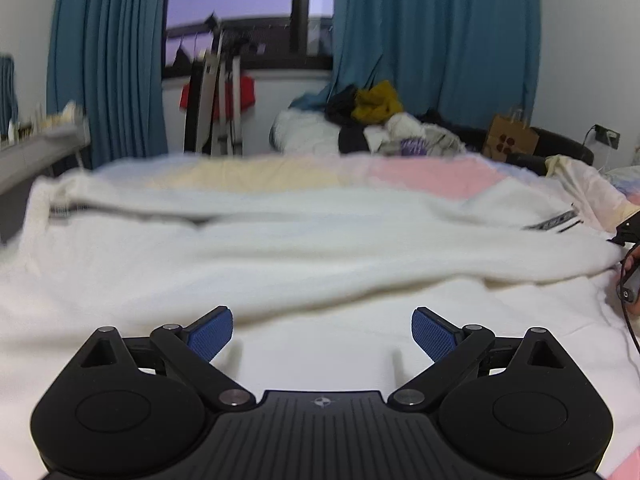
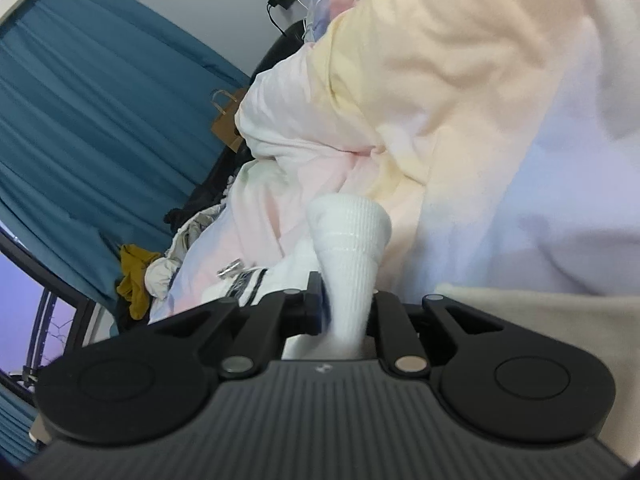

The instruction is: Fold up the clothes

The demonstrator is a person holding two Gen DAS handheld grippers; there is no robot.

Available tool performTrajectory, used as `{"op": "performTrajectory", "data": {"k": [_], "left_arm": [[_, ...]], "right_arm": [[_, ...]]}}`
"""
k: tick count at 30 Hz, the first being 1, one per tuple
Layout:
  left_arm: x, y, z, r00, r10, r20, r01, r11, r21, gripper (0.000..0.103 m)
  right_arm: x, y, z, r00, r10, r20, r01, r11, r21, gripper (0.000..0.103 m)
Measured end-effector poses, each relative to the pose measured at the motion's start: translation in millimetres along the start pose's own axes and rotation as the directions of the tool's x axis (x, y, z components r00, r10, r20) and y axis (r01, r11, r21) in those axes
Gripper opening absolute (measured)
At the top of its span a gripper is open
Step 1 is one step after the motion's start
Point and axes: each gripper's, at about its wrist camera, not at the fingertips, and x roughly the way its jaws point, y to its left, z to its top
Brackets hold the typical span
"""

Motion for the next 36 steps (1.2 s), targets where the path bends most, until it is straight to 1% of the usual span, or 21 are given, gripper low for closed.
{"op": "performTrajectory", "data": {"k": [2, 3, 4, 5, 6, 7, 10, 12, 15, 18, 20, 21, 24, 25, 27, 29, 31, 32, 33, 34, 36], "left_arm": [[-8.7, 0.7, 9.3, 1.000, -0.025, 0.001, 0.025, 1.000, -0.011, 0.098], [-13.0, 1.1, 13.9, 0.999, -0.039, 0.001, 0.039, 0.999, -0.018, 0.098], [-18.2, 2.9, 16.0, 0.999, -0.052, -0.001, 0.052, 0.998, -0.025, 0.098], [-23.5, 4.8, 17.8, 0.998, -0.065, -0.002, 0.065, 0.997, -0.033, 0.098], [-29.1, 7.1, 19.1, 0.997, -0.071, -0.004, 0.071, 0.997, -0.037, 0.098], [-35.4, 9.1, 19.0, 0.997, -0.076, -0.005, 0.076, 0.996, -0.037, 0.098], [-55.5, 17.5, 19.4, 0.996, -0.083, -0.013, 0.082, 0.996, -0.034, 0.098], [-70.8, 24.1, 18.6, 0.996, -0.085, -0.020, 0.084, 0.996, -0.037, 0.098], [-96.1, 40.3, 18.9, 0.997, -0.076, -0.024, 0.074, 0.996, -0.054, 0.100], [-119.4, 62.3, 14.9, 0.998, -0.051, -0.036, 0.048, 0.995, -0.088, 0.100], [-133.9, 81.2, 8.6, 0.999, 0.010, -0.037, -0.015, 0.991, -0.135, 0.101], [-137.6, 90.8, 5.4, 0.998, 0.042, -0.053, -0.050, 0.986, -0.157, 0.101], [-149.8, 121.7, -4.0, 0.992, 0.093, -0.087, -0.111, 0.967, -0.231, 0.101], [-155.5, 134.3, -5.6, 0.990, 0.102, -0.092, -0.123, 0.956, -0.266, 0.101], [-168.1, 158.7, -6.9, 0.989, 0.109, -0.099, -0.137, 0.926, -0.352, 0.101], [-181.8, 187.9, -9.1, 0.988, 0.108, -0.114, -0.148, 0.880, -0.452, 0.101], [-193.3, 216.5, -14.9, 0.981, 0.117, -0.152, -0.180, 0.838, -0.515, 0.101], [-197.4, 231.1, -18.8, 0.976, 0.125, -0.175, -0.202, 0.817, -0.540, 0.101], [-201.6, 245.6, -22.6, 0.971, 0.133, -0.199, -0.224, 0.795, -0.564, 0.101], [-205.7, 260.1, -29.3, 0.967, 0.141, -0.213, -0.243, 0.768, -0.592, 0.101], [-209.2, 284.4, -42.2, 0.960, 0.130, -0.249, -0.267, 0.704, -0.659, 0.101]], "right_arm": [[-17.9, 12.7, -3.4, 1.000, -0.019, -0.005, 0.018, 0.997, -0.079, 0.020], [-26.7, 18.1, -5.8, 1.000, -0.020, -0.006, 0.020, 0.994, -0.110, 0.032], [-36.0, 21.6, -7.6, 1.000, -0.009, -0.006, 0.008, 0.992, -0.124, 0.048], [-46.1, 23.9, -8.9, 1.000, 0.003, -0.003, -0.003, 0.992, -0.128, 0.054], [-56.7, 26.7, -10.3, 1.000, 0.012, 0.001, -0.012, 0.991, -0.136, 0.067], [-68.7, 31.0, -12.1, 1.000, 0.016, 0.005, -0.015, 0.987, -0.157, 0.074], [-104.7, 47.2, -19.6, 0.999, 0.049, 0.000, -0.047, 0.967, -0.249, 0.075], [-125.6, 57.6, -25.5, 0.997, 0.076, -0.014, -0.076, 0.945, -0.318, 0.075], [-161.3, 71.3, -35.3, 0.993, 0.108, -0.055, -0.121, 0.899, -0.420, 0.075], [-198.0, 75.9, -43.5, 0.983, 0.142, -0.118, -0.182, 0.861, -0.474, 0.075], [-221.8, 75.0, -48.9, 0.973, 0.156, -0.171, -0.221, 0.845, -0.486, 0.075], [-233.4, 74.4, -51.4, 0.968, 0.159, -0.194, -0.235, 0.840, -0.490, 0.075], [-268.6, 75.7, -55.7, 0.964, 0.178, -0.198, -0.256, 0.820, -0.511, 0.075], [-279.3, 75.0, -55.7, 0.962, 0.191, -0.193, -0.265, 0.814, -0.517, 0.075], [-296.0, 68.6, -53.7, 0.960, 0.213, -0.180, -0.276, 0.818, -0.505, 0.075], [-303.2, 50.3, -44.8, 0.963, 0.206, -0.176, -0.264, 0.863, -0.431, 0.075], [-306.7, 23.4, -32.5, 0.970, 0.178, -0.163, -0.222, 0.925, -0.308, 0.075], [-306.9, 7.8, -25.5, 0.976, 0.160, -0.147, -0.190, 0.956, -0.225, 0.075], [-306.2, -9.6, -17.3, 0.985, 0.122, -0.119, -0.137, 0.982, -0.131, 0.076], [-305.5, -26.8, -9.3, 0.992, 0.078, -0.094, -0.082, 0.996, -0.037, 0.076], [-305.3, -56.5, 2.7, 0.999, -0.010, -0.054, 0.016, 0.993, 0.115, 0.076]]}}
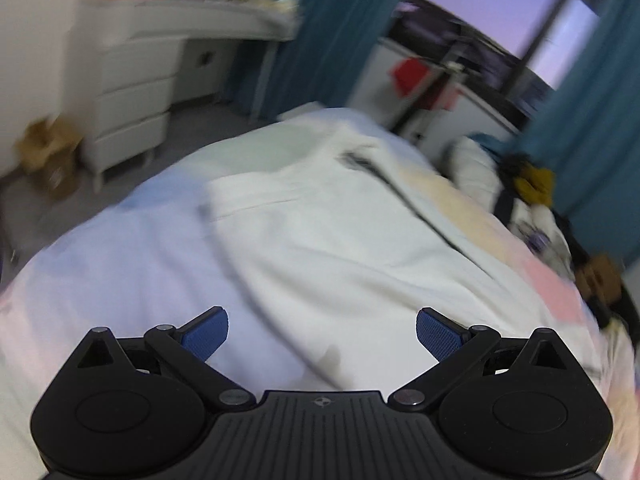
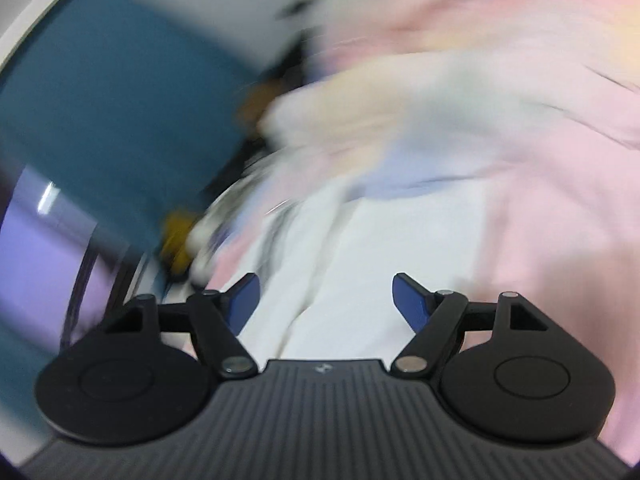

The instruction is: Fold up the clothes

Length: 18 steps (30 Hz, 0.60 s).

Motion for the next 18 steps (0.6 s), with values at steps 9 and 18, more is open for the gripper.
{"op": "performTrajectory", "data": {"k": [9, 18], "left_arm": [[78.4, 50.3, 45.0, 0.985, 0.019, -0.171, -0.060, 0.969, -0.242, 0.101], [101.1, 78.1, 59.4, 0.982, -0.054, -0.184, -0.012, 0.941, -0.339, 0.103]], "right_arm": [[39.5, -62.8, 6.2, 0.993, -0.092, -0.071, 0.111, 0.925, 0.365, 0.075], [113.1, -19.2, -10.2, 0.993, -0.099, -0.063, 0.110, 0.971, 0.212, 0.075]]}}
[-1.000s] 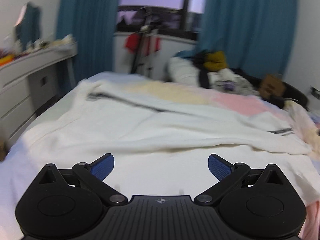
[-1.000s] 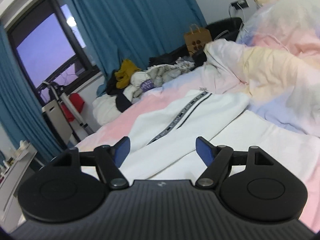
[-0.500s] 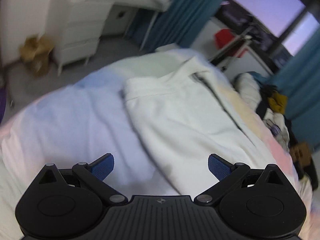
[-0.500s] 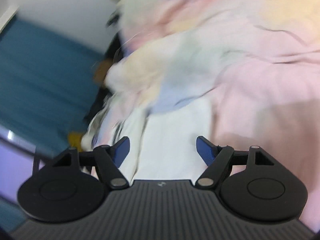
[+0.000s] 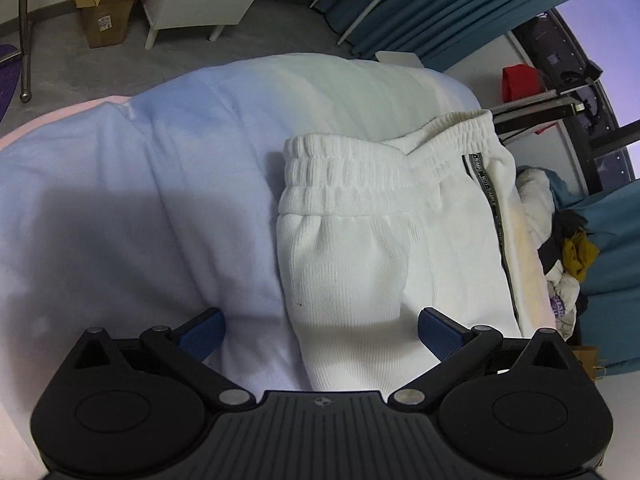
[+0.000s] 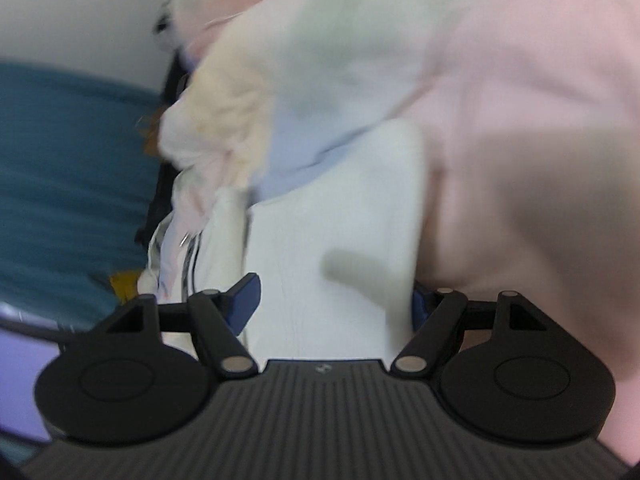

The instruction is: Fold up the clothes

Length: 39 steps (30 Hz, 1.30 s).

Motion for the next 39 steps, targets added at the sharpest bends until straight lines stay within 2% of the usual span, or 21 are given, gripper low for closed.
{"op": "performTrajectory", "data": {"k": [4, 7, 9, 11, 15, 16, 17, 19, 22, 25, 31, 35, 37, 39], "left_arm": [[-17.1, 20.6, -1.5, 0.993, -0.115, 0.013, 0.115, 0.993, -0.027, 0.102], [-24.9, 30.9, -5.7, 0.985, -0.169, 0.025, 0.171, 0.983, -0.064, 0.102], [-27.7, 29.8, -8.9, 0.979, -0.202, 0.034, 0.204, 0.977, -0.061, 0.102], [-31.0, 25.5, -14.3, 0.974, -0.226, 0.033, 0.227, 0.973, -0.031, 0.102], [-29.5, 2.6, -24.8, 0.978, -0.208, 0.028, 0.206, 0.977, 0.044, 0.102], [-30.2, 1.8, -26.0, 0.979, -0.202, 0.027, 0.200, 0.978, 0.051, 0.102], [-30.3, 1.6, -26.4, 0.979, -0.201, 0.028, 0.199, 0.979, 0.050, 0.101], [-31.8, 2.0, -27.2, 0.979, -0.202, 0.030, 0.201, 0.979, 0.044, 0.101], [-32.4, 2.3, -27.8, 0.980, -0.198, 0.037, 0.197, 0.980, 0.031, 0.101], [-34.1, 4.4, -27.2, 0.980, -0.195, 0.044, 0.194, 0.981, 0.019, 0.101], [-36.3, 5.1, -25.1, 0.975, -0.217, 0.052, 0.218, 0.976, -0.004, 0.101], [-40.7, 5.3, -26.7, 0.969, -0.240, 0.051, 0.242, 0.970, -0.027, 0.101], [-41.9, 5.8, -28.1, 0.965, -0.257, 0.052, 0.260, 0.965, -0.043, 0.101], [-39.0, 5.2, -27.8, 0.964, -0.259, 0.051, 0.261, 0.964, -0.041, 0.101]], "right_arm": [[11.0, 26.7, -21.5, 0.995, 0.099, 0.001, -0.098, 0.989, -0.115, 0.075], [7.8, 38.7, -25.5, 0.988, 0.152, -0.007, -0.151, 0.977, -0.152, 0.075], [6.0, 42.4, -22.0, 0.990, 0.142, -0.005, -0.141, 0.975, -0.172, 0.075], [5.6, 37.5, -17.6, 0.996, 0.089, -0.007, -0.088, 0.983, -0.162, 0.073], [5.0, 14.3, -15.8, 0.999, -0.024, -0.036, 0.021, 0.995, -0.095, 0.066], [4.4, 9.1, -16.5, 0.998, -0.042, -0.043, 0.039, 0.996, -0.082, 0.062], [3.9, 9.0, -16.3, 0.998, -0.049, -0.042, 0.045, 0.995, -0.087, 0.058], [3.3, 8.6, -16.2, 0.997, -0.062, -0.039, 0.058, 0.994, -0.094, 0.041], [4.1, 3.3, -16.0, 0.997, -0.068, -0.034, 0.066, 0.996, -0.065, 0.025], [1.6, -2.9, -14.2, 0.997, -0.072, -0.033, 0.071, 0.997, -0.032, 0.016], [-10.2, -2.0, -4.6, 0.999, -0.046, -0.012, 0.046, 0.999, -0.006, 0.010], [-41.6, 11.7, 9.1, 0.996, 0.071, 0.055, -0.067, 0.995, -0.068, 0.007], [-42.1, 8.0, 15.8, 0.993, 0.112, 0.024, -0.111, 0.993, -0.043, 0.007], [-34.0, -1.8, 21.0, 0.995, 0.095, -0.021, -0.095, 0.995, -0.001, 0.008]]}}
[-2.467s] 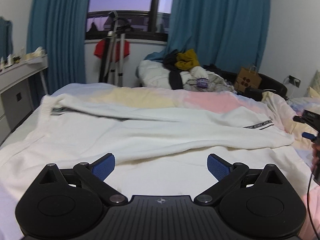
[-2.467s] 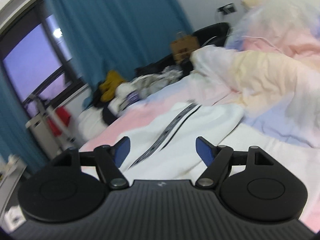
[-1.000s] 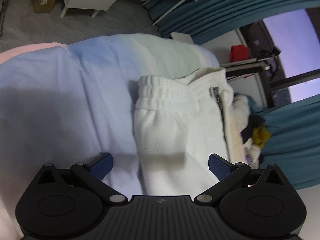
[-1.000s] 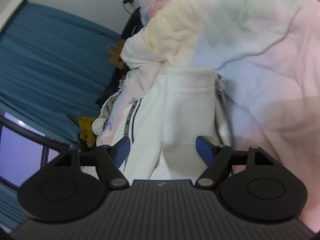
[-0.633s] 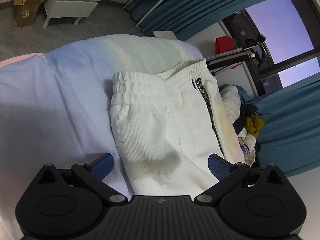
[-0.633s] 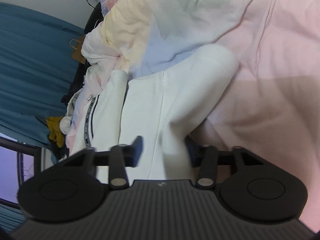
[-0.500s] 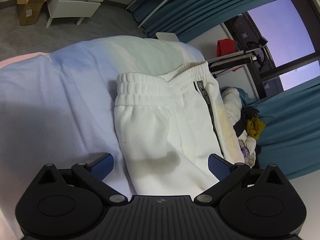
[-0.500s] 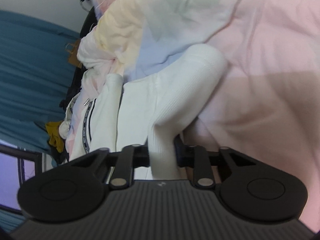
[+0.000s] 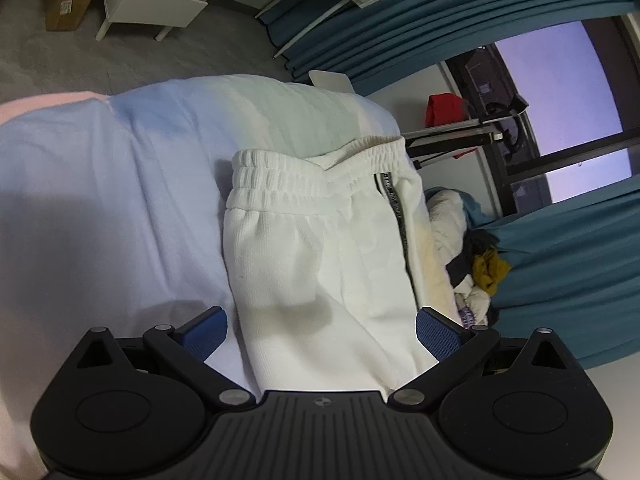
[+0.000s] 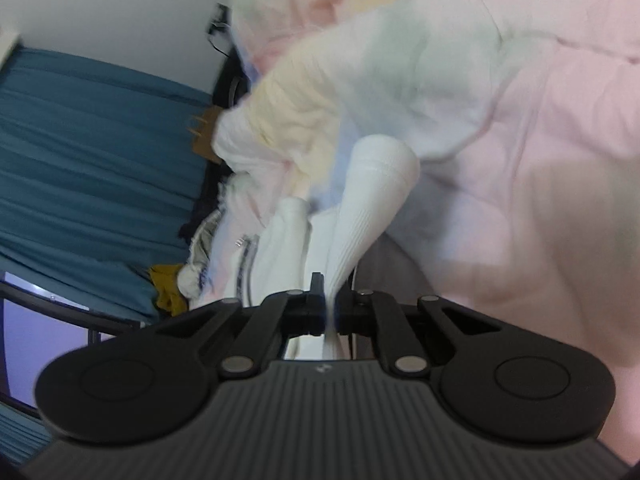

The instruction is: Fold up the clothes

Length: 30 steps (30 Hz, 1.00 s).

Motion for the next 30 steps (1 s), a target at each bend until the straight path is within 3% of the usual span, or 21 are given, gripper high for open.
{"op": "performTrajectory", "data": {"k": [4, 9, 10, 15, 17, 20, 22, 24, 30], "left_arm": [[16.1, 2.6, 0.9, 0.999, 0.014, -0.044, -0.015, 1.000, -0.018, 0.097], [39.0, 5.8, 5.5, 0.999, 0.011, -0.042, -0.014, 0.997, -0.071, 0.095], [43.7, 3.8, 5.8, 0.999, 0.011, -0.047, -0.014, 0.997, -0.069, 0.090], [56.4, -15.3, 3.1, 0.999, -0.007, -0.041, 0.007, 1.000, 0.010, 0.082], [56.8, -22.5, 1.7, 0.999, -0.023, -0.029, 0.025, 0.999, 0.048, 0.076], [55.2, -24.7, 2.2, 0.998, -0.060, -0.017, 0.061, 0.996, 0.068, 0.054], [55.5, -23.2, 3.3, 0.997, -0.080, -0.012, 0.080, 0.995, 0.064, 0.034], [55.5, -20.9, 4.2, 0.995, -0.097, -0.010, 0.097, 0.994, 0.050, 0.027], [64.5, -13.1, 6.4, 0.991, -0.131, -0.025, 0.131, 0.991, -0.009, 0.030]], "right_arm": [[15.4, -30.8, 8.4, 0.995, -0.063, -0.074, 0.072, 0.990, 0.122, 0.009], [17.9, -34.8, 9.8, 0.988, -0.131, -0.085, 0.140, 0.985, 0.104, 0.011], [18.8, -33.9, 9.3, 0.987, -0.137, -0.085, 0.145, 0.985, 0.096, 0.012], [22.2, -39.2, 10.3, 0.987, -0.144, -0.078, 0.152, 0.983, 0.108, 0.028], [20.9, -37.8, 12.1, 0.987, -0.147, -0.065, 0.153, 0.984, 0.096, 0.028], [14.8, -33.7, 13.2, 0.987, -0.158, -0.034, 0.161, 0.985, 0.070, 0.028], [8.6, -32.2, 12.8, 0.987, -0.162, -0.010, 0.163, 0.984, 0.067, 0.028], [7.1, -32.2, 12.3, 0.988, -0.157, -0.004, 0.157, 0.985, 0.065, 0.028], [18.3, -23.5, 8.3, 0.987, -0.155, 0.044, 0.154, 0.987, 0.037, 0.026]]}}
